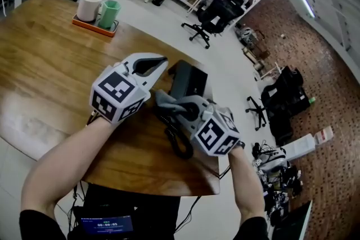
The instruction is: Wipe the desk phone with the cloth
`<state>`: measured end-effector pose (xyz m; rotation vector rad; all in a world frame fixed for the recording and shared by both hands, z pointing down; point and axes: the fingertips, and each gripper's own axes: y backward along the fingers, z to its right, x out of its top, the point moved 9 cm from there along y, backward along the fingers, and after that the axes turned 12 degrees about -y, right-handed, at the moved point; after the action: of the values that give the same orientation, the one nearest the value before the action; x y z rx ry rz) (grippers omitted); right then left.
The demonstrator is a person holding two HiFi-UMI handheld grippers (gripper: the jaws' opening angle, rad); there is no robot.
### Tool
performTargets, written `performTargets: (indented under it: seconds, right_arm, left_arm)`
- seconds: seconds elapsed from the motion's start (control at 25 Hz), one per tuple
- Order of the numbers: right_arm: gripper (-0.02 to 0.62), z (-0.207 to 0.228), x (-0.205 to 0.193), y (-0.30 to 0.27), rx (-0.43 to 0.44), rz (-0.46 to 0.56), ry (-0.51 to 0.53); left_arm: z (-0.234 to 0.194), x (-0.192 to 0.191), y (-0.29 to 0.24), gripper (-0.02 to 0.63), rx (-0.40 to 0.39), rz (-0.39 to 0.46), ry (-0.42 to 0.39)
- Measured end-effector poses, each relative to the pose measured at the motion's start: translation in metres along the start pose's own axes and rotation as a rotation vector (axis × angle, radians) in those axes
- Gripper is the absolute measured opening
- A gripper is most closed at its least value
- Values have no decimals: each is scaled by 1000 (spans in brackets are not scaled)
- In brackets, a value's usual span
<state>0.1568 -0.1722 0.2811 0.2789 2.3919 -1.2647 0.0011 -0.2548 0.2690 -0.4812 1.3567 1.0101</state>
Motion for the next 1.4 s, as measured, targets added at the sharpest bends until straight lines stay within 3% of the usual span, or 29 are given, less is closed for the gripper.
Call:
performTargets:
  seconds: [0.08,0.16,0.4,0.48,0.6,0.76,0.96,1.16,1.24,1.4]
  right_arm:
    - [25,-22,1,7,101,-39,77]
    - [26,-12,1,14,85,-31,71]
    - [26,115,-5,13,-387,147,-289]
    - [26,138,-16,0,-451,152,-374]
    - [26,143,-26,-19,-442,98,-382]
    - [24,122,-22,-17,-372,19,-257]
    - [24,49,-11,-8,-172,-37,-42]
    - [25,-25,-1,7,98,-94,144]
    - [25,-15,-4,16,78,-63,116]
    - [26,69,-12,27,-221,86,-153]
  left_arm:
    - [0,-1,1,-6,-5,-5,-8]
    - [0,-2,1,-6,-10,-6,-14]
    - [2,-4,0,-6,-8,-9,-23]
    - [3,-4,-1,-6,-10,-10,-26]
    - [5,-2,-1,-6,-14,-11,-30]
    - [5,0,-2,-6,-15,-12,-37]
    - [3,-2,-3,-6,-18,-14,-36]
    - [2,-3,-1,-6,-19,-16,-35]
    - [3,-3,-1,-6,-22,-16,-34]
    - [3,-2,-1,-6,-20,-16,-35]
